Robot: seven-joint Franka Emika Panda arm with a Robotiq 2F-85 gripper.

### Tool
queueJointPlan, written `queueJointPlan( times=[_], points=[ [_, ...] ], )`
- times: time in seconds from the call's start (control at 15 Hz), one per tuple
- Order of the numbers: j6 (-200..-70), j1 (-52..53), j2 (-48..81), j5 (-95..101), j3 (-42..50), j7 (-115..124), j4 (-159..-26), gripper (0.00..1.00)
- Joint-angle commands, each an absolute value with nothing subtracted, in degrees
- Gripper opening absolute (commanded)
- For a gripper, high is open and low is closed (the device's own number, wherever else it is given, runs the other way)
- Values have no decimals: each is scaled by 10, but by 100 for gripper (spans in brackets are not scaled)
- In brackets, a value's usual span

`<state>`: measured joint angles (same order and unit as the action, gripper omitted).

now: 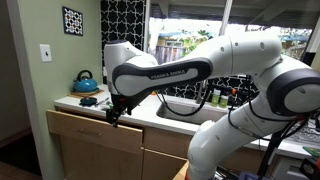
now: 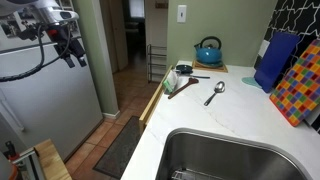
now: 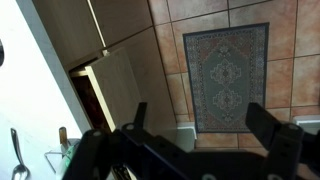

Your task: Open the top left drawer, remove the red cloth from the drawer, put it on the counter, unfold the red cloth, remove the silver spoon from the red cloth and put it on the counter

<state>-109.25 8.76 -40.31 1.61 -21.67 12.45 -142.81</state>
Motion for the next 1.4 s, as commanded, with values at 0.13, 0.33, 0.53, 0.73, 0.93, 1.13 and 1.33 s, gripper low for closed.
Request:
queueJointPlan(
  times=[0.13,0.33,0.53,0.73,0.93,1.13,1.33],
  points=[
    [-1114,92,-386,48,-191,104,-1437,100],
    [-1209,86,-353,92,-156,48,-1467,100],
    [-1309,92,-297,75,-101,-15,-1486,100],
    [-1372,92,-232,53,-56,-84,-1487,100],
    [-1367,81,-232,63,-59,-69,-1488,100],
    [-1382,77,-198,60,-50,-74,-1482,100],
    [-1376,71,-182,62,-48,-69,-1473,100]
  ],
)
